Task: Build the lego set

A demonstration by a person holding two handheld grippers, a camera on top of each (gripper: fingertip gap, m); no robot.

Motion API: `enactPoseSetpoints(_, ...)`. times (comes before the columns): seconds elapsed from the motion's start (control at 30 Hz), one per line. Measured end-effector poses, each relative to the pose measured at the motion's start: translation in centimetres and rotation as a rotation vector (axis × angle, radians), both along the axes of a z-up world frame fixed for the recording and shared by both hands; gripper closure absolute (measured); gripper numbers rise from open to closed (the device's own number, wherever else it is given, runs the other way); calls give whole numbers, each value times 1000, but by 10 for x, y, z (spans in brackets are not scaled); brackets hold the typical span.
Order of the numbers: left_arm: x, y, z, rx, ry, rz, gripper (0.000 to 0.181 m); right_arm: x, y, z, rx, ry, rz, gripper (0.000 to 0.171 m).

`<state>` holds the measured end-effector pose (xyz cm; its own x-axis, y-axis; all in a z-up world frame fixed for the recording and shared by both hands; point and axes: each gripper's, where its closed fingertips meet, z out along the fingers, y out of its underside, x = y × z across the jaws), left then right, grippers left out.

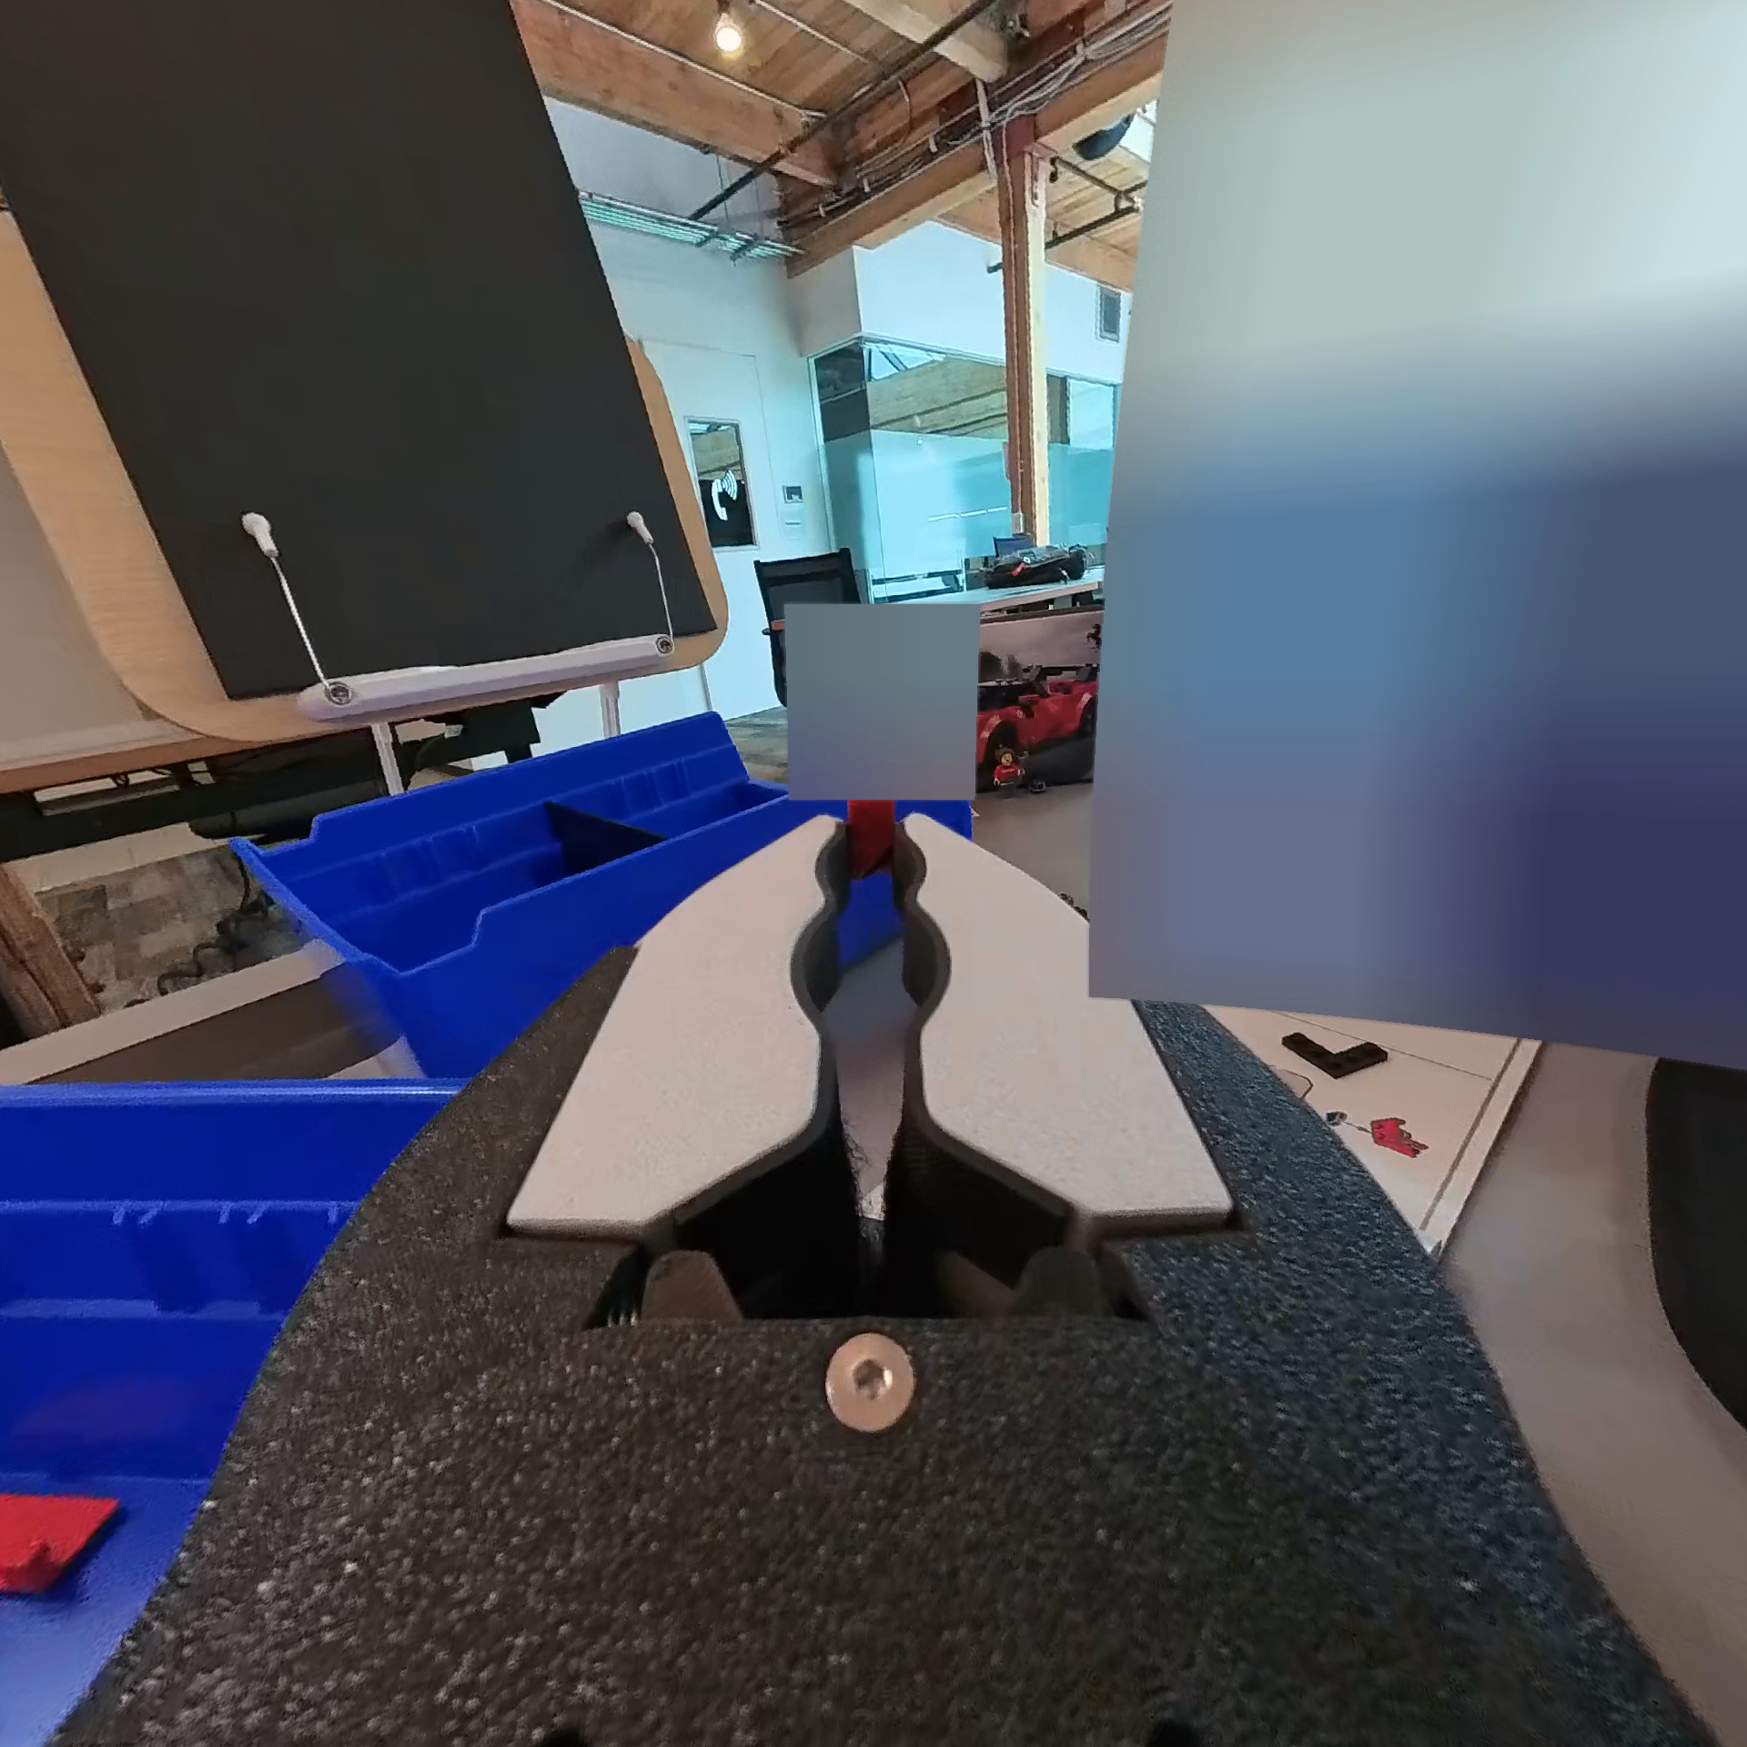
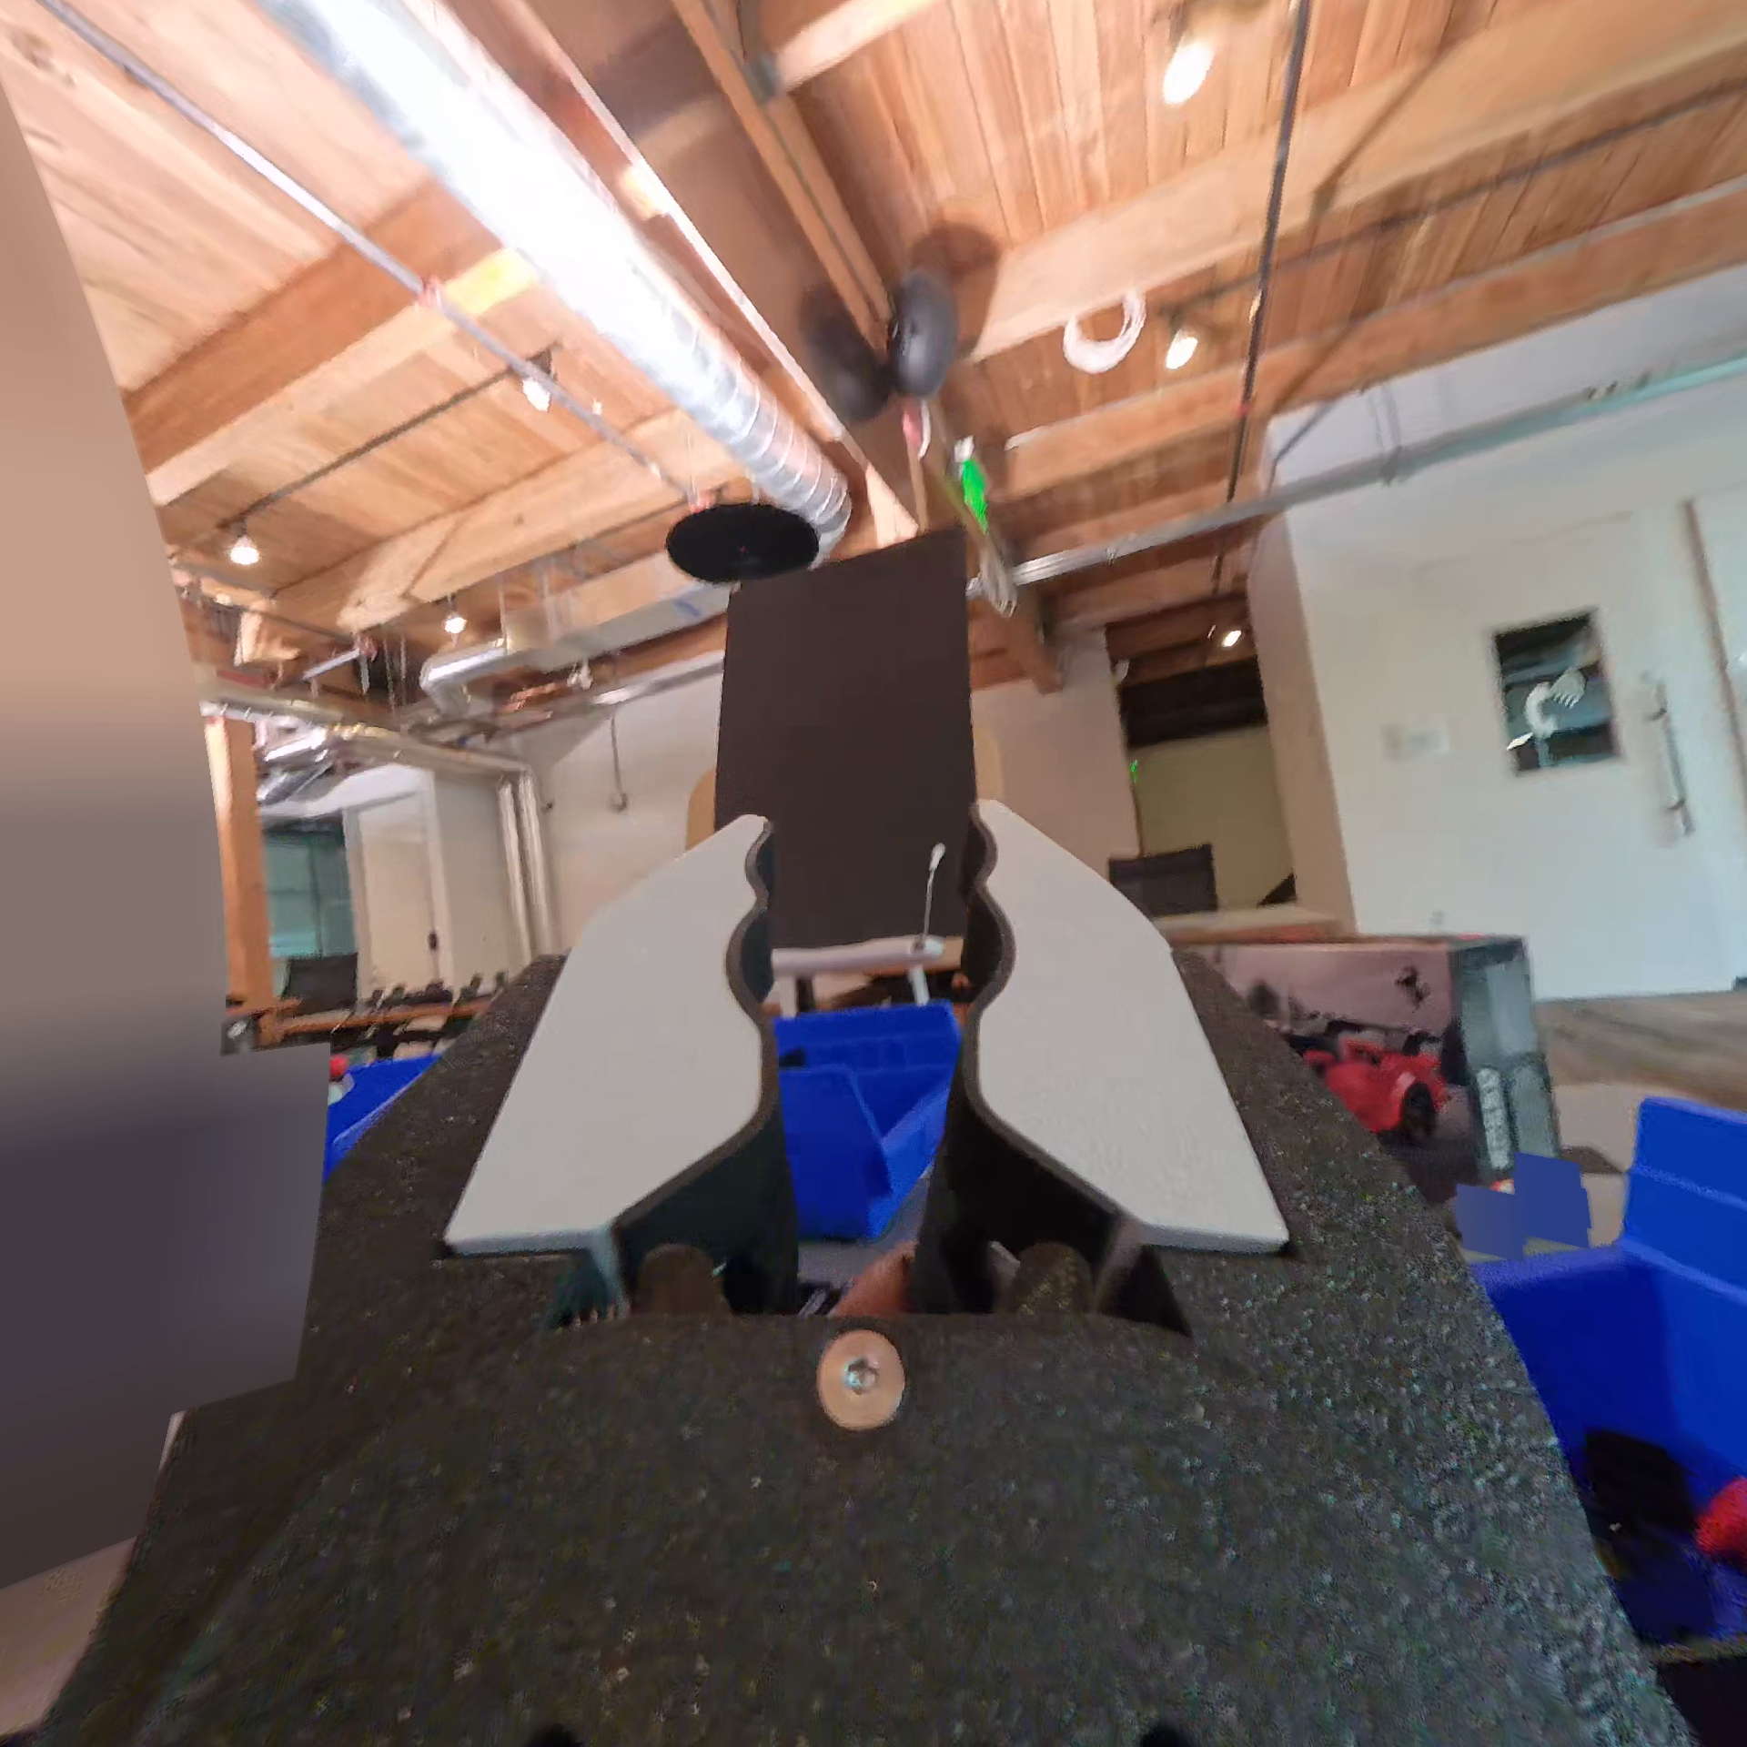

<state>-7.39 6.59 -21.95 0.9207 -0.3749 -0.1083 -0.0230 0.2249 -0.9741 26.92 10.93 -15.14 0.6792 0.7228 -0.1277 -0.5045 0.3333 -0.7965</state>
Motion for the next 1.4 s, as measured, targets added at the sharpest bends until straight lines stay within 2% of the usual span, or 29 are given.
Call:
enactPoseSetpoints(0.1, 7, -1, -2, 8, 44, -15, 174, -29, 3, -16, -58, -121, 107, 139)
enactPoseSetpoints(0.23, 23, -8, 1, 55, 91, -87, 174, -75, 8, -59, -206, -328, 248, 141)
enactPoseSetpoints(0.3, 31, -13, 6, 65, 11, -183, 174, -94, 10, -84, -279, -445, 297, 140)
enactPoseSetpoints(0.37, 37, -20, 10, 45, -121, -324, 174, -105, 12, -103, -326, -542, 298, 140)
enactPoseSetpoints(0.43, 33, -21, 15, 32, -258, -399, 174, -110, 12, -115, -341, -621, 284, 140)
enactPoseSetpoints(0.6, 19, -20, 22, 14, -476, -471, 174, -119, 7, -131, -353, -731, 309, 140)
enactPoseSetpoints(0.8, 17, -21, 24, 6, -565, -521, 174, -122, 6, -141, -361, -803, 294, 140)
enactPoseSetpoints(0.93, 23, -22, 22, 3, -494, -510, 174, -123, 6, -142, -366, -808, 302, 140)
enactPoseSetpoints(1.03, 34, -22, 16, -8, -355, -480, 174, -121, 11, -142, -390, -789, 274, 129)
enactPoseSetpoints(1.13, 48, -27, 10, 8, -208, -484, 174, -120, 12, -142, -407, -774, 287, 127)
enactPoseSetpoints(1.3, 76, -40, 1, 81, 65, -482, 174, -125, 8, -147, -421, -809, 331, 133)
enactPoseSetpoints(1.4, 88, -41, -6, 109, 165, -453, 174, -139, 2, -151, -439, -842, 415, 140)
